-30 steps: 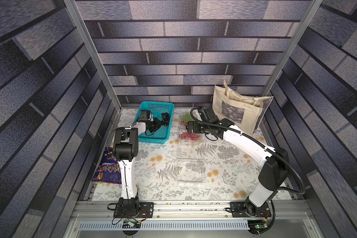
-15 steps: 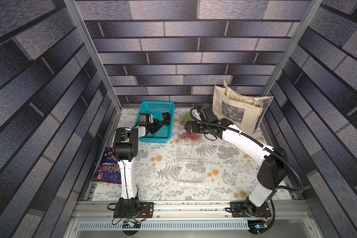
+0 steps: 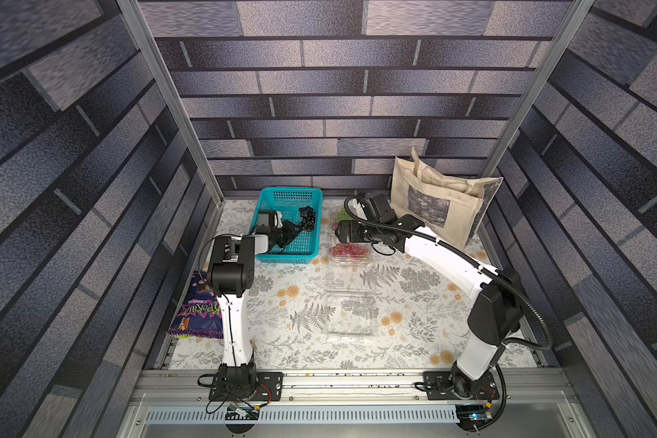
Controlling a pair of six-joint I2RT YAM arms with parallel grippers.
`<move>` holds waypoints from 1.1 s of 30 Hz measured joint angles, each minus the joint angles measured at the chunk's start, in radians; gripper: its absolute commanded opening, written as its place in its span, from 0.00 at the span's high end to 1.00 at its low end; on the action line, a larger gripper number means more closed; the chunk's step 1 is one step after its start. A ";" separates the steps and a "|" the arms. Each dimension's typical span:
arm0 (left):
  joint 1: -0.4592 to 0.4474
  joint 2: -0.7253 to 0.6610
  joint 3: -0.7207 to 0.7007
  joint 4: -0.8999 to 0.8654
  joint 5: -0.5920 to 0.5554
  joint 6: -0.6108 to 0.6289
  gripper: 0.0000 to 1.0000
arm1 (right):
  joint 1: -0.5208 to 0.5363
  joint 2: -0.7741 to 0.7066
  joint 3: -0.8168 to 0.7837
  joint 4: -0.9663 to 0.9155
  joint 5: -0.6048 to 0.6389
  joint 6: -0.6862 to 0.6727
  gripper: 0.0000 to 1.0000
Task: Pack grapes into containers
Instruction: Pick up the grape from the basket.
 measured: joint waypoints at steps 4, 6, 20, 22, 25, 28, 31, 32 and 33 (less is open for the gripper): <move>-0.003 0.000 -0.001 0.003 0.008 0.000 0.67 | 0.006 0.000 0.005 0.003 -0.005 -0.014 0.00; -0.005 0.000 -0.003 0.006 0.016 0.000 0.67 | 0.008 0.000 0.006 0.003 -0.006 -0.018 0.00; -0.017 0.000 -0.027 0.053 0.066 -0.002 0.66 | 0.008 0.000 0.006 0.006 -0.010 -0.019 0.00; -0.018 0.000 -0.033 0.064 0.075 -0.003 0.66 | 0.008 0.000 0.006 0.006 -0.010 -0.019 0.00; -0.023 0.000 -0.047 0.086 0.094 -0.009 0.66 | 0.008 0.000 0.006 0.006 -0.010 -0.019 0.00; -0.029 0.000 -0.053 0.095 0.107 -0.011 0.66 | 0.008 0.000 0.006 0.006 -0.010 -0.018 0.00; -0.034 0.000 -0.053 0.095 0.111 -0.011 0.66 | 0.008 0.000 0.006 0.006 -0.010 -0.018 0.00; -0.034 0.000 -0.053 0.095 0.111 -0.011 0.66 | 0.008 0.000 0.006 0.006 -0.010 -0.018 0.00; -0.034 0.000 -0.053 0.095 0.111 -0.011 0.65 | 0.008 0.000 0.006 0.006 -0.010 -0.018 0.00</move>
